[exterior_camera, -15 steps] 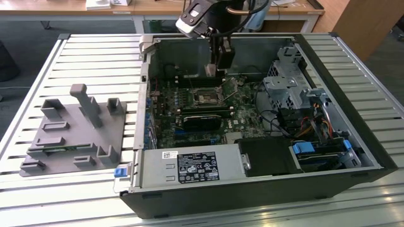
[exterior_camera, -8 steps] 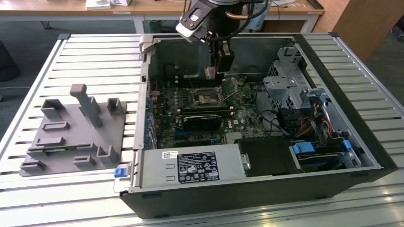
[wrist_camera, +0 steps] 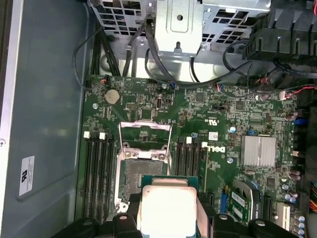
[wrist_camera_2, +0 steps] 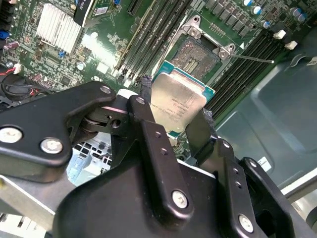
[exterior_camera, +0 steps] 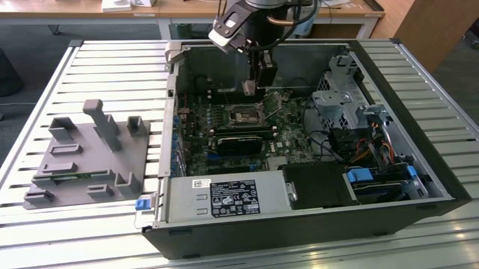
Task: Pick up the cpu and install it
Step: 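Place the cpu into insertion slot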
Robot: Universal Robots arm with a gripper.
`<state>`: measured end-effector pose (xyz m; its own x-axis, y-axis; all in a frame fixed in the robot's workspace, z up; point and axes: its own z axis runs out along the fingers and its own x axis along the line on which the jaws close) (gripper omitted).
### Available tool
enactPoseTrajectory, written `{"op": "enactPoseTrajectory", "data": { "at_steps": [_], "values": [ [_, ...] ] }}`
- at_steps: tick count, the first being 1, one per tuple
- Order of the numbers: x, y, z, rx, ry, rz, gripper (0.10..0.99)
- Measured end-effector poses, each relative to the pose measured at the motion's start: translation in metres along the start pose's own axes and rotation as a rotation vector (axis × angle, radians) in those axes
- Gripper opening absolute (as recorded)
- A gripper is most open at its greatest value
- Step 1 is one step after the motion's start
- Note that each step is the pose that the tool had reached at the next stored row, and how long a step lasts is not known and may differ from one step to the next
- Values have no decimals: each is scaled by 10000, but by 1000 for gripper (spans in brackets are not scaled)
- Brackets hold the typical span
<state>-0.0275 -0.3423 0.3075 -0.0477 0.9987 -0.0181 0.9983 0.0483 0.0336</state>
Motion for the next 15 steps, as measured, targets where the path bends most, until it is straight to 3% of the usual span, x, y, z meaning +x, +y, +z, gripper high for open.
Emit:
{"op": "enactPoseTrajectory", "data": {
  "at_steps": [9,15],
  "values": [
    [2,-3,66,0,0,1,529],
    [30,-5,168,1,-2,2,529]
  ]
}}
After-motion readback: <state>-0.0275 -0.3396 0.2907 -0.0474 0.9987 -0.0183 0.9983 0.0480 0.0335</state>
